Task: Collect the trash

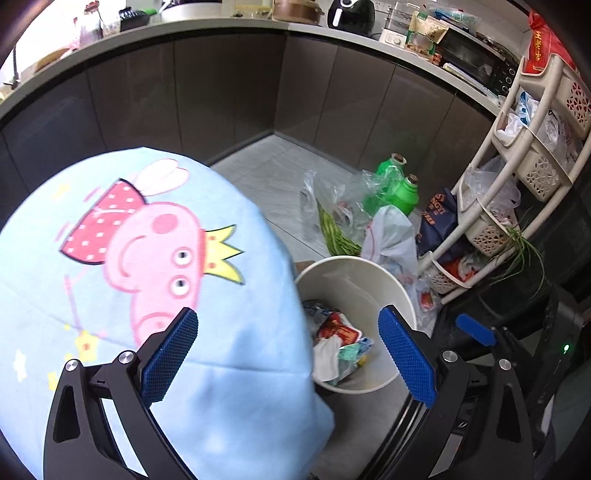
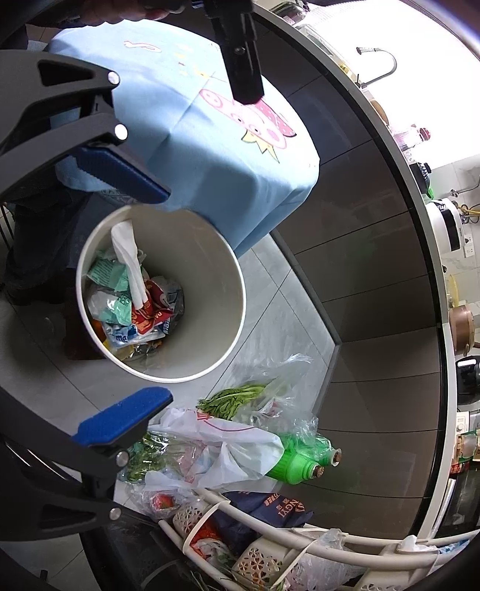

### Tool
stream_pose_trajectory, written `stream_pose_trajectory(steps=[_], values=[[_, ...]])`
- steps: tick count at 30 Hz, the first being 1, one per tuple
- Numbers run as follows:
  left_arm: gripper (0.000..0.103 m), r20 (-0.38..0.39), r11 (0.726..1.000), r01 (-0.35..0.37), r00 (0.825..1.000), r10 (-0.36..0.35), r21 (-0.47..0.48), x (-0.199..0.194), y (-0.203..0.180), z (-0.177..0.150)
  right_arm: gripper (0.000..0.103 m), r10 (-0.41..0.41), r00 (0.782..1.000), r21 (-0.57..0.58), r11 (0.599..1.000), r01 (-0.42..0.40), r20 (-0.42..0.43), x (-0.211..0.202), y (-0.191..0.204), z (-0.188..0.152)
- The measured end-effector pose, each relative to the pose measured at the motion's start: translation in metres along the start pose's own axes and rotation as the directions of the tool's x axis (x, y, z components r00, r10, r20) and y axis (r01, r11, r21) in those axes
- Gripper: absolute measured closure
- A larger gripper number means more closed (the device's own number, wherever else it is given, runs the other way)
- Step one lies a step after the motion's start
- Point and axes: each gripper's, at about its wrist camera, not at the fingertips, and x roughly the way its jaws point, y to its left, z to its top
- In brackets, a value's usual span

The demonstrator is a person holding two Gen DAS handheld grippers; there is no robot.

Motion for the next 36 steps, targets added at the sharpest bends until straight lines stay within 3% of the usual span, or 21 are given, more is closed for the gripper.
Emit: stream_pose_trajectory(steps=[19,36], values=[[0.009,0.02,0.987,-0.152,0.988,0.153,-0.047,-0.062,0.047,-0.045,0.003,-0.014,0.999,-0.05,0.999,0.015,0.038,-0.05,0.061,0.011],[0.009,0.048,0.959,-0.235,0.968,0.245,-0.16,-0.114,0.103,-0.076,0.003,0.036,0.996,-0.192,0.981,-0.021,0.076,-0.084,0.161,0.021]])
